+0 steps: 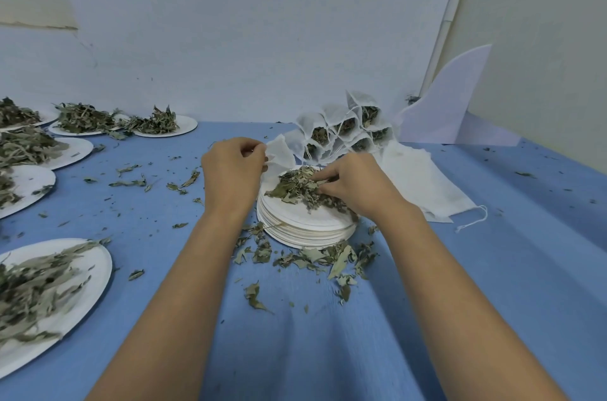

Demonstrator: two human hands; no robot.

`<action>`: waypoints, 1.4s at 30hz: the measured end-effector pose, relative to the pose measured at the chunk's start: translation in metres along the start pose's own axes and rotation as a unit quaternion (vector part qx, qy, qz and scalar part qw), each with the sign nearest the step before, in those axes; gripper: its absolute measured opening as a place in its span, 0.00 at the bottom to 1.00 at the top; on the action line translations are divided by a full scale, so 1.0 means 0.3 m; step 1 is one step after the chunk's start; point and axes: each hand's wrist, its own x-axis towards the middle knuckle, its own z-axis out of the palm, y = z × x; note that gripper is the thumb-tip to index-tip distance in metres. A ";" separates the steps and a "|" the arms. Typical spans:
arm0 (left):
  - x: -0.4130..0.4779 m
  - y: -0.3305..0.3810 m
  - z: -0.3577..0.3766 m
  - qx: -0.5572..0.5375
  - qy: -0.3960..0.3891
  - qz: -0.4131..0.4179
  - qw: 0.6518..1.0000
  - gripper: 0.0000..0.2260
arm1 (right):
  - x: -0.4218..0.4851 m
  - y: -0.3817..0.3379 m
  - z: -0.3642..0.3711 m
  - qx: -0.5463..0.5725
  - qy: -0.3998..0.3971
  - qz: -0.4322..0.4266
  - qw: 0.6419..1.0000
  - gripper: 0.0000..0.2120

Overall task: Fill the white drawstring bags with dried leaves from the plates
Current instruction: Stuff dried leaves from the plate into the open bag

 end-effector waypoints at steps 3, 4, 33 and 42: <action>-0.005 0.001 0.005 -0.008 0.010 -0.003 1.000 0.08 | -0.001 -0.008 -0.011 0.031 0.055 -0.003 0.998 0.10; -0.008 -0.001 0.007 -0.006 0.010 -0.003 1.000 0.08 | -0.001 -0.011 -0.016 0.044 0.071 -0.004 0.996 0.10; -0.038 0.020 0.084 -0.134 -0.109 -0.077 0.982 0.08 | -0.001 -0.089 0.028 0.154 0.174 0.044 0.972 0.11; -0.045 0.011 0.090 -0.156 -0.144 -0.104 0.971 0.11 | 0.005 -0.086 0.030 0.141 0.128 0.018 0.982 0.11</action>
